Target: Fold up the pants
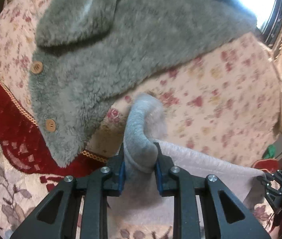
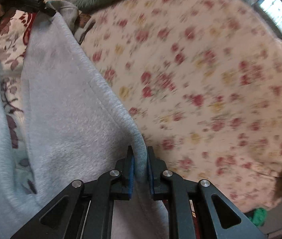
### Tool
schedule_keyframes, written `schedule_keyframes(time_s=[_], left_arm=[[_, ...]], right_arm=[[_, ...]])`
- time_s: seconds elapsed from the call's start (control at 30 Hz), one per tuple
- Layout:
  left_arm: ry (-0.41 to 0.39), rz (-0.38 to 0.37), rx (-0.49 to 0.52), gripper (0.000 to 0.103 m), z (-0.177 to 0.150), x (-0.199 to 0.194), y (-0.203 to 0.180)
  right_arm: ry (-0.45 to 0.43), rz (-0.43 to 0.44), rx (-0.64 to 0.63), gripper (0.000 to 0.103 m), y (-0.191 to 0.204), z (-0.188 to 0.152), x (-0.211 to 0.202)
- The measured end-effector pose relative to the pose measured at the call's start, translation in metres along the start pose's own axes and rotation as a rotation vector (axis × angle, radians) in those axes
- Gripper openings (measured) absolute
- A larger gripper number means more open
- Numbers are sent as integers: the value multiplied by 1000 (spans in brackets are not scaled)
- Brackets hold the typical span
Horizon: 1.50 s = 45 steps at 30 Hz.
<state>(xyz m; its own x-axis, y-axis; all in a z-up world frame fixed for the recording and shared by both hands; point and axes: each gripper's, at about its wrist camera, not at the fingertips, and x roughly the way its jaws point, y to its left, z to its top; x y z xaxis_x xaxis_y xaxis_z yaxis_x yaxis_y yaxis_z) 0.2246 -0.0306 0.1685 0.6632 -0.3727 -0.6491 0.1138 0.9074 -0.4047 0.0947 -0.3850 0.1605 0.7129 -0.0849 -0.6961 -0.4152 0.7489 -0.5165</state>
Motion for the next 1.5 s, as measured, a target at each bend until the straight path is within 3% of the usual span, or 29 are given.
schedule_keyframes(time_s=[0.23, 0.43, 0.53, 0.77, 0.87, 0.97, 1.03, 1.13, 1.33, 1.5], left_arm=[[-53, -57, -13, 23, -25, -75, 15], [-77, -75, -27, 23, -77, -135, 37], [-82, -85, -40, 23, -112, -159, 53], [-54, -58, -79, 26, -199, -186, 92], [1, -53, -109, 28, -232, -185, 110], [54, -47, -122, 43, -249, -181, 121], [64, -30, -137, 71, -257, -182, 127], [58, -33, -182, 84, -262, -184, 137], [49, -98, -255, 87, -265, -188, 139], [65, -63, -234, 87, -273, -202, 139]], right_arm=[[-35, -33, -9, 11, 20, 0, -79], [-48, -2, -44, 11, 76, -27, -137], [-41, 57, -36, 11, 109, -47, -156], [28, 219, -15, 11, 182, -102, -151], [74, 266, 5, 11, 208, -123, -133], [111, 288, 23, 12, 223, -140, -116], [126, 287, 27, 12, 226, -147, -110], [131, 288, 28, 12, 229, -153, -107], [134, 280, -21, 12, 228, -158, -120], [152, 276, -15, 15, 231, -165, -114]])
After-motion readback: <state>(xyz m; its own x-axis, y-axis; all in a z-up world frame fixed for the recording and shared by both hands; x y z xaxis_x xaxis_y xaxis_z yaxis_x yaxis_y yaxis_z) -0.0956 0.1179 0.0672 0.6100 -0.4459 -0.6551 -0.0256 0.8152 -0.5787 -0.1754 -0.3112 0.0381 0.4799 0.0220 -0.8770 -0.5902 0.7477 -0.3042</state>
